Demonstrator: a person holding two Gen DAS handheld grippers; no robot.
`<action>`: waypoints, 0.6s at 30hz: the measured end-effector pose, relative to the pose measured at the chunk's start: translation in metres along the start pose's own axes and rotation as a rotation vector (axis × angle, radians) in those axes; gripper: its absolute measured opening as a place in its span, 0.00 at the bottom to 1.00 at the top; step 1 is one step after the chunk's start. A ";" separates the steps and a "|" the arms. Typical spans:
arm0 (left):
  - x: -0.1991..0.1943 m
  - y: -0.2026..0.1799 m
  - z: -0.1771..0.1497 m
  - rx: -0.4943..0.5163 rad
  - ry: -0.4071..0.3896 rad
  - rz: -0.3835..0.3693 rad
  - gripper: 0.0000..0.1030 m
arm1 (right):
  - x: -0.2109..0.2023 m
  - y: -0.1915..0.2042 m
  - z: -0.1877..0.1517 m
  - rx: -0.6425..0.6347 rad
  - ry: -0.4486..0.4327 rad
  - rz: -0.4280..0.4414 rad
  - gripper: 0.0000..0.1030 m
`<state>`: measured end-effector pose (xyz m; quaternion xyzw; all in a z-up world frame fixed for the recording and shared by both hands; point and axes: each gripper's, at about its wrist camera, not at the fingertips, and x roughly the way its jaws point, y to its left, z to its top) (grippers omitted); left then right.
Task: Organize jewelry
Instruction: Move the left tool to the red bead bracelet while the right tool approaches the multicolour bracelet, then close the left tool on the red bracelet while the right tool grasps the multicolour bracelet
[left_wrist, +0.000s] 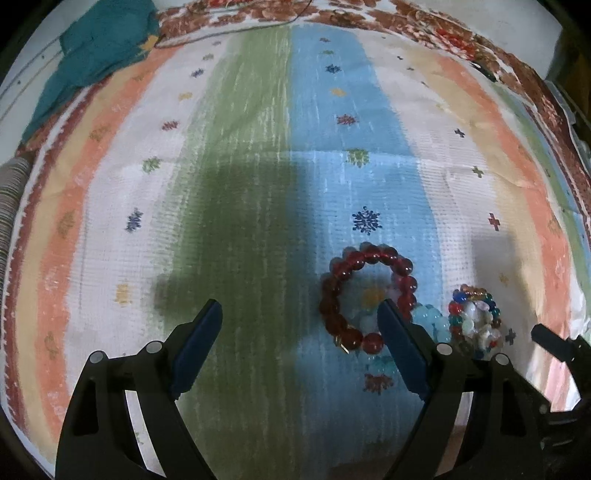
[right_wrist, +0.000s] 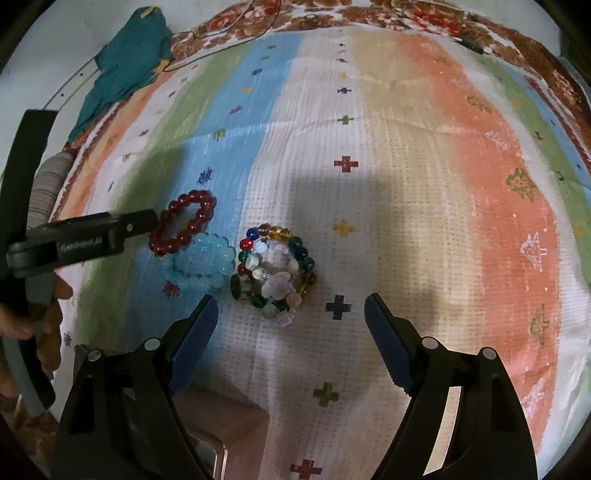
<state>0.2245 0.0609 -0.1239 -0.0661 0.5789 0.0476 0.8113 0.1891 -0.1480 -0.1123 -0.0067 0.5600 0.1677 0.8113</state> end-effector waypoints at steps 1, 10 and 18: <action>0.003 0.000 0.002 0.000 0.008 -0.004 0.80 | 0.002 0.000 0.000 0.002 0.004 0.001 0.79; 0.020 -0.007 0.009 0.038 0.033 -0.011 0.69 | 0.012 0.000 0.004 0.016 0.032 0.028 0.67; 0.027 -0.011 0.009 0.087 0.015 0.009 0.60 | 0.019 -0.002 0.001 0.035 0.060 0.056 0.44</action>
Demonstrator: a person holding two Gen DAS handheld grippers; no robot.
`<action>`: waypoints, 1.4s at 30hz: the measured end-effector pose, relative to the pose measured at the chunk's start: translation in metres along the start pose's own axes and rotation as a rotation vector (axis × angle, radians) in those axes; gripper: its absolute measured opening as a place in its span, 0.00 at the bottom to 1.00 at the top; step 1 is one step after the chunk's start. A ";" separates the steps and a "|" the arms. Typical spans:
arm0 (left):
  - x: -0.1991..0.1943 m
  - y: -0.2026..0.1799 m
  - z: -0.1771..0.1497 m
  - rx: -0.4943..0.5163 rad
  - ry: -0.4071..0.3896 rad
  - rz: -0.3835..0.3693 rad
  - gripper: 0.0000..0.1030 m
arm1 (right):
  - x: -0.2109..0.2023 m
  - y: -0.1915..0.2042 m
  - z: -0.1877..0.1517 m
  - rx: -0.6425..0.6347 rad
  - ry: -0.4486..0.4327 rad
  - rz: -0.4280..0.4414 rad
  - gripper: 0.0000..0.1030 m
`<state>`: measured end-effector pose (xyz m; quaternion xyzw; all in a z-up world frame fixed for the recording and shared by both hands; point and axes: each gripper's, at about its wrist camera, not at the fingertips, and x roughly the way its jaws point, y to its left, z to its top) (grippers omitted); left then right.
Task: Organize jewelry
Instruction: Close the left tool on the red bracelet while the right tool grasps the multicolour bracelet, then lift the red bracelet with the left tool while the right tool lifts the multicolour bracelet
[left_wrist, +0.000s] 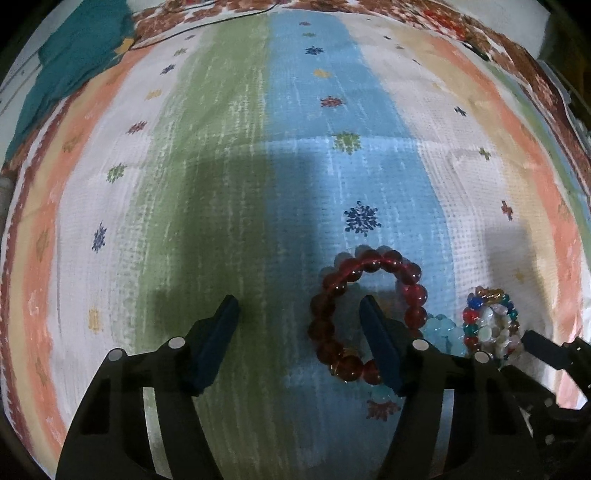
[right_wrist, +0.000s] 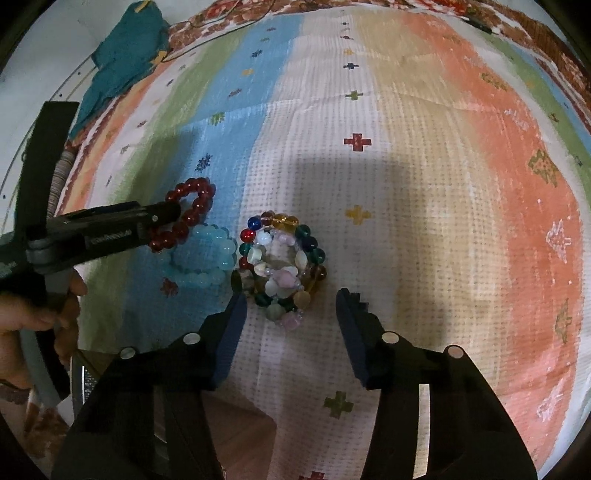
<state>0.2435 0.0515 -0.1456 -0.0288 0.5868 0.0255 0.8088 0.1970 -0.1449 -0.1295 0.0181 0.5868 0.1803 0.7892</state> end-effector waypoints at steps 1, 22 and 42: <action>0.000 -0.002 0.000 0.016 -0.005 0.013 0.55 | 0.001 0.000 0.000 0.000 0.004 0.005 0.38; -0.017 0.003 -0.001 0.018 -0.038 0.042 0.12 | -0.009 0.008 -0.002 -0.047 -0.020 -0.008 0.12; -0.070 -0.007 -0.008 0.038 -0.130 -0.014 0.12 | -0.047 0.019 -0.003 -0.068 -0.128 -0.023 0.12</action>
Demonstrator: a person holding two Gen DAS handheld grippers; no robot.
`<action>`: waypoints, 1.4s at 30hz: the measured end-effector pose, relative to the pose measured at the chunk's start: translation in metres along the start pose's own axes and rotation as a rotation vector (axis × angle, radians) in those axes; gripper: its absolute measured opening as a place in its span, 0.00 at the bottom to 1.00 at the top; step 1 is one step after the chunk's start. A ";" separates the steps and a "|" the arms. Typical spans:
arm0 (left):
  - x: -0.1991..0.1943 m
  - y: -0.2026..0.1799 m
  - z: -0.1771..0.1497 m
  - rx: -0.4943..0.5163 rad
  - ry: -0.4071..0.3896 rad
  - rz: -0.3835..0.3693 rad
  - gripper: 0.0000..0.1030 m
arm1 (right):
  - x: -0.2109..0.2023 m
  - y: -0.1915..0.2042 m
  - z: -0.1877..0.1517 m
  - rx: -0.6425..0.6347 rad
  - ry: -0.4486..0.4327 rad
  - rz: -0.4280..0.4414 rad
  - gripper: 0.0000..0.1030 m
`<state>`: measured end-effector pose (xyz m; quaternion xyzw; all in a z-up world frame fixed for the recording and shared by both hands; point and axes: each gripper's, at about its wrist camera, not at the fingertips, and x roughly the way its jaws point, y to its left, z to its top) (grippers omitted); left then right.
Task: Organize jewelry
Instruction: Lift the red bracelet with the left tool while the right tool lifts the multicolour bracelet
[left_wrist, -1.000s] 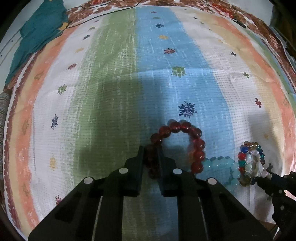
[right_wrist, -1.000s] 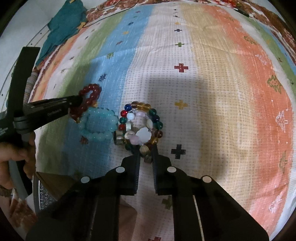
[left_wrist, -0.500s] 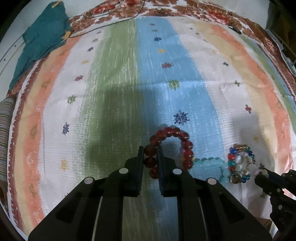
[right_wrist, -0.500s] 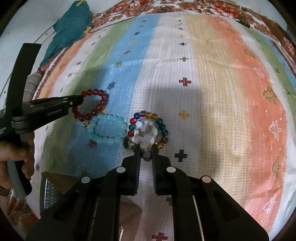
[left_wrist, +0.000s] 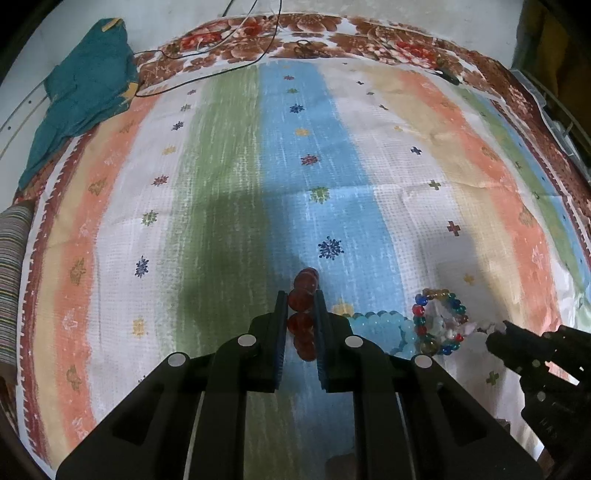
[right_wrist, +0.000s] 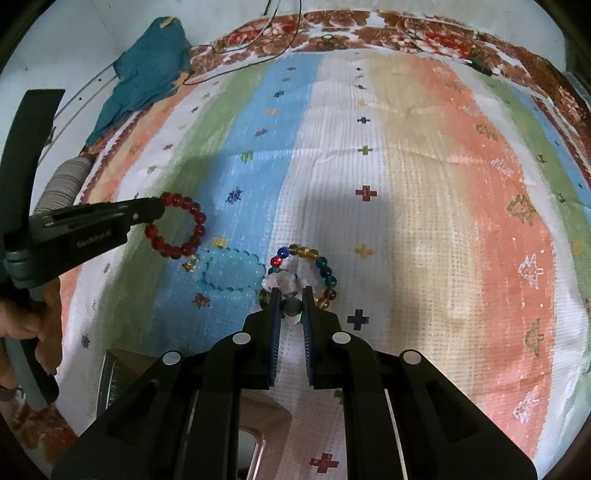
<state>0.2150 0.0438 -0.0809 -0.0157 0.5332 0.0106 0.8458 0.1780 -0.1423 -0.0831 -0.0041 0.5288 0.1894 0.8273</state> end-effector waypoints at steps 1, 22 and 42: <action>-0.001 0.000 0.000 0.000 -0.002 -0.001 0.12 | -0.002 0.001 0.000 -0.003 -0.004 -0.004 0.12; -0.051 -0.018 -0.015 0.015 -0.083 -0.022 0.12 | -0.038 0.008 -0.007 -0.013 -0.097 -0.016 0.12; -0.107 -0.027 -0.044 0.009 -0.210 -0.046 0.12 | -0.086 0.024 -0.021 -0.043 -0.246 -0.063 0.12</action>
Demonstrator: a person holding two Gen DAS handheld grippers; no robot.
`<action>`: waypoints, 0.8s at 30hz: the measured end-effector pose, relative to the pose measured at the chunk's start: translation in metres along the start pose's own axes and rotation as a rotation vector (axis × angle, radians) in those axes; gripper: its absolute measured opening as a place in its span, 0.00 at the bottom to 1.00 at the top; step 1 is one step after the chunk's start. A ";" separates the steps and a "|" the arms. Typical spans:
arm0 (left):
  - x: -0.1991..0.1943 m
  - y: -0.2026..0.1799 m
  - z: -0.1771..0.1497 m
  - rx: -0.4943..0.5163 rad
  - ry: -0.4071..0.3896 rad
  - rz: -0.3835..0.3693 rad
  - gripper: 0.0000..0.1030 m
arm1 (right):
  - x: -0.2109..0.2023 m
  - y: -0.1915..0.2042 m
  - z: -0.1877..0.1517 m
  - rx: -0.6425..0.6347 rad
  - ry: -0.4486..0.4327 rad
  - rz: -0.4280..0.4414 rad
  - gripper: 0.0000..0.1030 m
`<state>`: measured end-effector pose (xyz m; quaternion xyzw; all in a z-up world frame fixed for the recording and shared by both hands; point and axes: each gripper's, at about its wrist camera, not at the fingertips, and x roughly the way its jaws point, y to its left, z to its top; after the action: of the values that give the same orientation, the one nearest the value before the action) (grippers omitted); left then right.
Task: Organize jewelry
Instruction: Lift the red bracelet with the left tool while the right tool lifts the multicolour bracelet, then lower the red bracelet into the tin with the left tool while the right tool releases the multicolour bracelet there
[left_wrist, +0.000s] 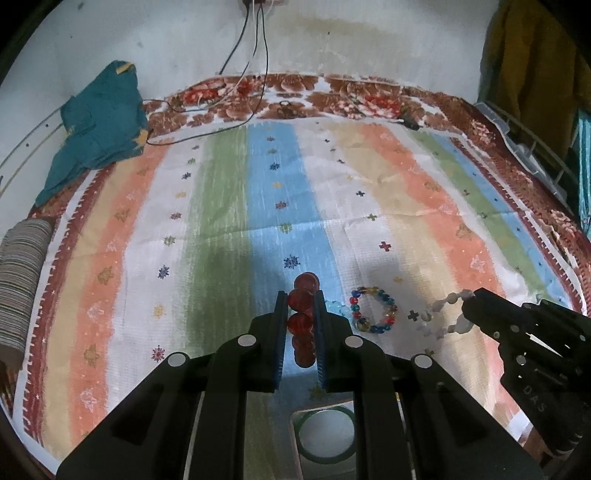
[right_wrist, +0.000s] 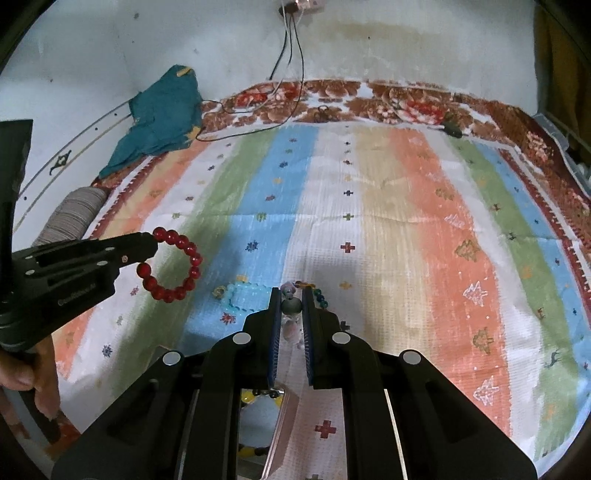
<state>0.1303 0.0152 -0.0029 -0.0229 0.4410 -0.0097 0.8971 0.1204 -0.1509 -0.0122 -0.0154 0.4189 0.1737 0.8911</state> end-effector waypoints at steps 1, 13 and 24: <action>-0.003 0.000 -0.002 -0.003 -0.001 -0.011 0.12 | -0.002 0.002 -0.001 -0.006 -0.004 -0.001 0.12; -0.028 -0.008 -0.018 0.023 -0.038 -0.031 0.12 | -0.021 0.019 -0.013 -0.044 -0.040 0.033 0.12; -0.050 -0.012 -0.029 0.035 -0.073 -0.047 0.12 | -0.038 0.026 -0.018 -0.063 -0.075 0.072 0.12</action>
<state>0.0764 0.0037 0.0193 -0.0181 0.4070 -0.0378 0.9125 0.0759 -0.1407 0.0076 -0.0217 0.3799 0.2192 0.8984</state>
